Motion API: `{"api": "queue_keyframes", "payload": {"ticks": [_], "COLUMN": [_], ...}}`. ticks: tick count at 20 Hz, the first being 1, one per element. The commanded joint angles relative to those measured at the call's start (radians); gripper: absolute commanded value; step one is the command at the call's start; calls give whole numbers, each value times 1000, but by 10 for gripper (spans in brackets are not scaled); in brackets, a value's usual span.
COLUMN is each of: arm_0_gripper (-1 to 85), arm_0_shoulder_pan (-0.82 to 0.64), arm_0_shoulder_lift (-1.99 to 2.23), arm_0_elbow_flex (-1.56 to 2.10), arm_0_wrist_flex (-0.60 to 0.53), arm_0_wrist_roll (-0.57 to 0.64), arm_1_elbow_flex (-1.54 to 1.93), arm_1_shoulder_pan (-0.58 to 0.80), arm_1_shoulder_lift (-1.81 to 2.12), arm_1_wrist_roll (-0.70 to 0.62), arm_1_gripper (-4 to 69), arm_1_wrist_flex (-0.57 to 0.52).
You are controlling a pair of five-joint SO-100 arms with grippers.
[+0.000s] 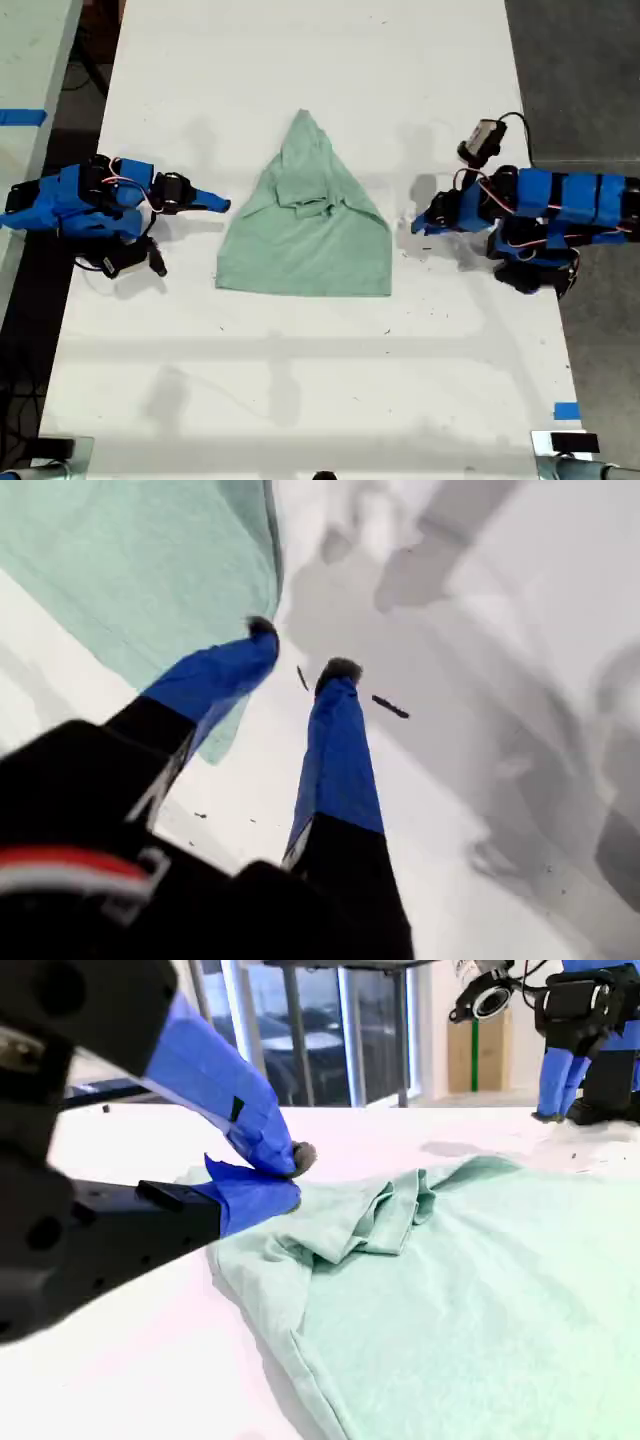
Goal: Fold t shirt
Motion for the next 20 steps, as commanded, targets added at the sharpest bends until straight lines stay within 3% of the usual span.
{"api": "queue_keyframes", "payload": {"ticks": [1,3,4,6,7,17,20], "arm_0_gripper": [-1,-1,-1,-1,-1,-1,-1], "arm_0_shoulder_pan": [-9,-8,-8,-8,-8,-9,-11], "arm_0_shoulder_lift": [6,6,6,6,6,8,8], "arm_0_elbow_flex": [9,9,9,9,9,9,9], "arm_0_wrist_flex": [5,5,6,6,6,8,8], "arm_0_wrist_roll": [-6,-8,-9,-8,-8,-9,-9], "arm_1_elbow_flex": [-198,-267,-258,-219,-236,-742,-966], "arm_1_shoulder_pan": [-31,-48,-49,-37,-37,-48,-97], "arm_1_shoulder_lift": [-318,-485,-541,-660,-706,-713,-838], "arm_1_wrist_roll": [-38,-31,-25,-49,-75,-184,-253], "arm_1_gripper": [231,228,167,147,25,2,2], "arm_1_wrist_flex": [-120,-189,-252,-368,-370,-9,-31]}}
